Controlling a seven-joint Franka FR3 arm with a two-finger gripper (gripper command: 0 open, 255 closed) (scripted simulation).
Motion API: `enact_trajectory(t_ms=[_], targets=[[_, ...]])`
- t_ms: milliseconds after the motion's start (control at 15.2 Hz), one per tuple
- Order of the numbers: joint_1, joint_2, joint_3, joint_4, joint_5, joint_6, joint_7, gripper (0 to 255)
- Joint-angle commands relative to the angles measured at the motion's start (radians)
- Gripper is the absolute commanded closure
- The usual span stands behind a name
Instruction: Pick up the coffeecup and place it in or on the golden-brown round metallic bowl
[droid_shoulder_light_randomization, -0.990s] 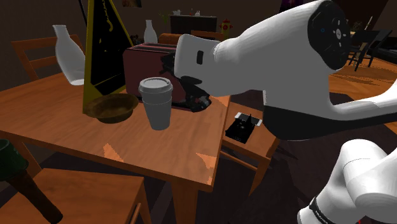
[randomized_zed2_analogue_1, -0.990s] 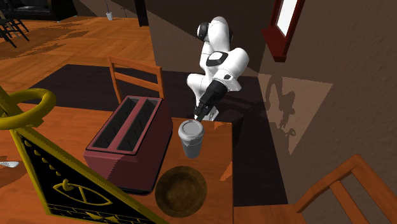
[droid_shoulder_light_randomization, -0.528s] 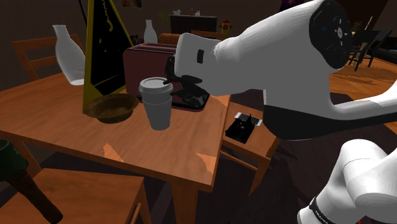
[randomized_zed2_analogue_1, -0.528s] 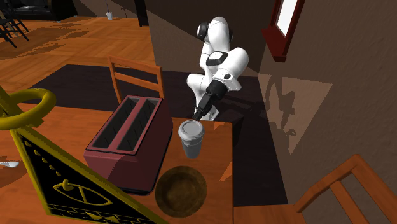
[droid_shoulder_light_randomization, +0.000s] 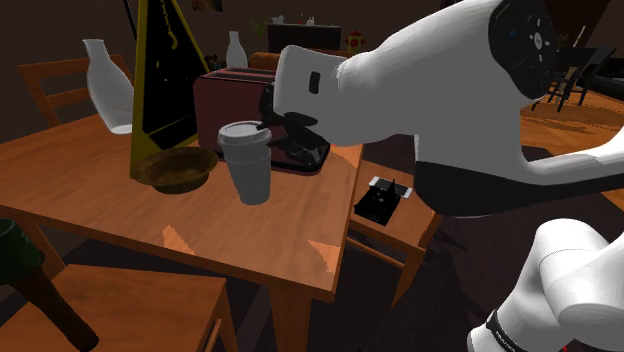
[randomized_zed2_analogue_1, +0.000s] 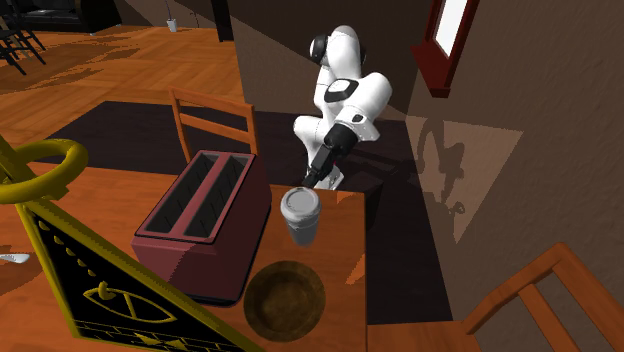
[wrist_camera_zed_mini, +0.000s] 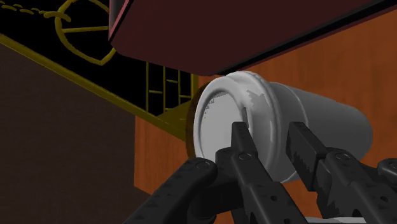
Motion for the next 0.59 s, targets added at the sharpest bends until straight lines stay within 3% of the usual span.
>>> enact_trajectory(t_ms=[0,528], targets=[[0.007,0.000,-0.007,0.017,0.015,-0.013,-0.022,255],[0.032,0.007,-0.029,0.110,0.075,-0.082,-0.115,255]])
